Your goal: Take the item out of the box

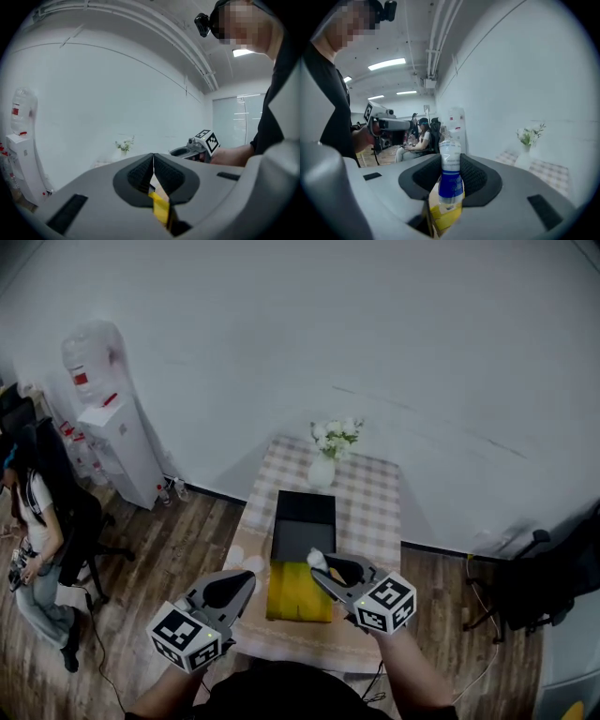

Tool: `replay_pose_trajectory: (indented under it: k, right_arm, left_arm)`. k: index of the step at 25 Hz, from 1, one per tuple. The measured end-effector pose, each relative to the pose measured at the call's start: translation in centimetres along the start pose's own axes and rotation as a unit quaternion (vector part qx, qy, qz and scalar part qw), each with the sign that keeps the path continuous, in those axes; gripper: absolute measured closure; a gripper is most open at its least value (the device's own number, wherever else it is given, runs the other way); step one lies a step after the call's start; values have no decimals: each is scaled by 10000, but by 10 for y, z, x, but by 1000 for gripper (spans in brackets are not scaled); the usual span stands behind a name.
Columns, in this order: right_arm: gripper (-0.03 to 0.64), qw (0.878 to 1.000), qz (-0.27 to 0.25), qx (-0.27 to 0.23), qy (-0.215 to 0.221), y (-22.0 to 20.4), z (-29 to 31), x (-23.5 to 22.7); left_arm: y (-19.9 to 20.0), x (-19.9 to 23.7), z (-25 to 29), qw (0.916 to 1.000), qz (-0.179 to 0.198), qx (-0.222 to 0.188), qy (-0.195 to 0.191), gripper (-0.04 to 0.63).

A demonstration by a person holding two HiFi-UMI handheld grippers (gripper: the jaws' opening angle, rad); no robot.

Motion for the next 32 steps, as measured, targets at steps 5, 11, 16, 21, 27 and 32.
replay_pose_trajectory:
  k: [5,11,16,21,27,32]
  right_arm:
    - [480,9953,9,-970,-73,32,-34,18]
    - [482,9801,-355,-1949,-96,60,-70,48]
    - [482,9664,-582,-2499,-161,70,-101,64]
    - [482,9608,-725,-2634,-470,72,-134,59]
    - [482,9582,-649,-2755,-426,61,-135,62]
    - [483,9588,-571,-2757,-377,54,-129,60]
  left_arm:
    - [17,-7,10,9995,246,-51,-208,580]
    - [25,-11,11,9993,299,-96,-205,580]
    - [21,-16,12,9988,401,-107,-248,580]
    - [24,-13,14,9992,300,-154,-229,581]
    - [26,-11,15,9992,283,-249,-158,580]
    - [23,-14,16,9993,234,-243,-136,580]
Point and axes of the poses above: the fingertips, and each gripper's own axes: z forward along the fingers, x to its left, y out of its top, the point moved 7 cm from there along -z, backward along the fingers, and after that the axes turned 12 degrees about y, right-handed, at the moved point
